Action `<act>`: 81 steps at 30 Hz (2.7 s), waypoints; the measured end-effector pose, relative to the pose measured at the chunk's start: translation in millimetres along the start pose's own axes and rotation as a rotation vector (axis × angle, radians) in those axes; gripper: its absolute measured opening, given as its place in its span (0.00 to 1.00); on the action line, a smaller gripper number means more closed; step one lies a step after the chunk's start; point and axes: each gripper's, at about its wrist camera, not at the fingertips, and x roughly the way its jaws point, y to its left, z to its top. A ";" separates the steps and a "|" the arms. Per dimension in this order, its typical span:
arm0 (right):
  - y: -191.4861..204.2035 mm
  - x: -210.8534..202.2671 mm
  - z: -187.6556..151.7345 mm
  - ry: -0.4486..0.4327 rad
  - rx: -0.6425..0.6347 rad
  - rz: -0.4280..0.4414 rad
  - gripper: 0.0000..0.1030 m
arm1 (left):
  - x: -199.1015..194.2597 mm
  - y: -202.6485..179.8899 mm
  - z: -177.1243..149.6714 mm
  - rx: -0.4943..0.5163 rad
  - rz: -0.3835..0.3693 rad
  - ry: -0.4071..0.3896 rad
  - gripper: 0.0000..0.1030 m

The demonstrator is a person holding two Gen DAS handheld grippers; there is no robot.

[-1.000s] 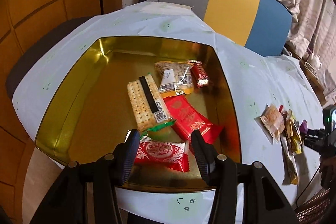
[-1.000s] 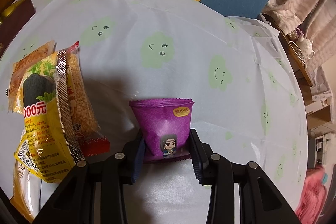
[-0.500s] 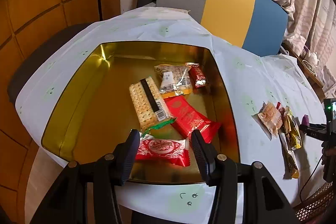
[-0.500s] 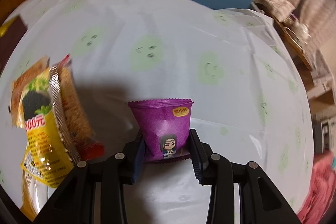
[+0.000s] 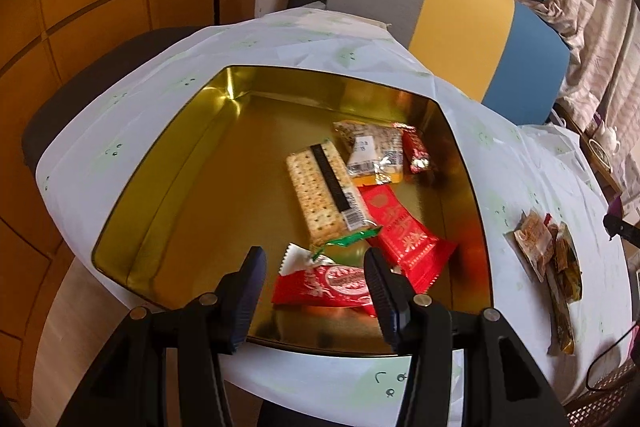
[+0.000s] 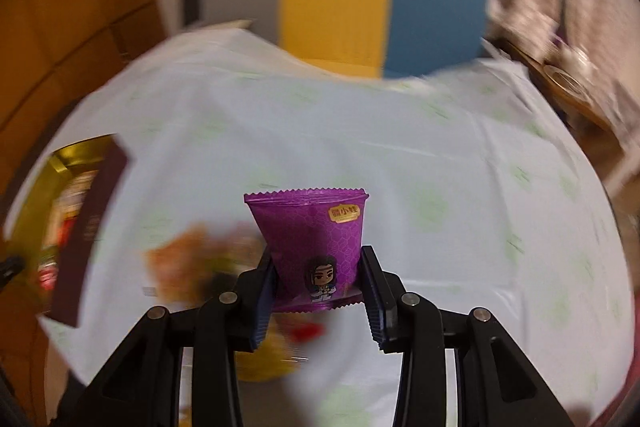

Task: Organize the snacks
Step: 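Carry the purple candy packet into the tin and open the right gripper, then withdraw both grippers from the tin toward the remaining snacks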

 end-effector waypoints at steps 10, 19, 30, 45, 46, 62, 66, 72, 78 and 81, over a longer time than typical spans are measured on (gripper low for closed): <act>167.2 2.1 13.4 -0.004 -0.230 0.354 0.39 | -4.5 20.1 1.7 -0.043 0.015 -0.012 0.50; 274.8 36.8 12.5 0.058 -0.347 0.439 0.46 | -0.1 27.3 -0.1 -0.055 0.005 0.002 0.50; 273.6 30.4 0.8 0.003 -0.395 0.398 0.60 | 0.9 22.8 -2.2 -0.038 -0.005 0.006 0.50; 184.6 -14.1 -13.9 -0.107 -0.390 0.257 0.69 | -13.8 -7.7 -3.9 0.063 -0.012 -0.020 0.50; 175.3 -15.5 -14.8 -0.106 -0.387 0.241 0.69 | -14.3 -9.7 -4.2 0.069 -0.013 -0.021 0.50; 19.2 -26.6 -13.1 -0.118 -0.187 -0.020 0.74 | -18.7 -39.4 -5.5 0.155 -0.026 -0.024 0.50; -25.4 -19.9 -11.1 -0.119 -0.085 -0.101 0.74 | -19.5 -50.0 -6.6 0.185 -0.030 -0.019 0.50; -80.4 6.7 -22.4 -0.046 0.092 -0.207 0.74 | -18.0 -64.4 -7.3 0.226 -0.030 -0.010 0.50; -89.6 8.6 -17.3 -0.048 0.155 -0.153 0.75 | -17.9 -83.6 -7.6 0.275 -0.059 -0.005 0.50; -87.6 11.1 -15.5 -0.041 0.151 -0.151 0.76 | -18.9 -97.6 -8.3 0.310 -0.082 -0.005 0.50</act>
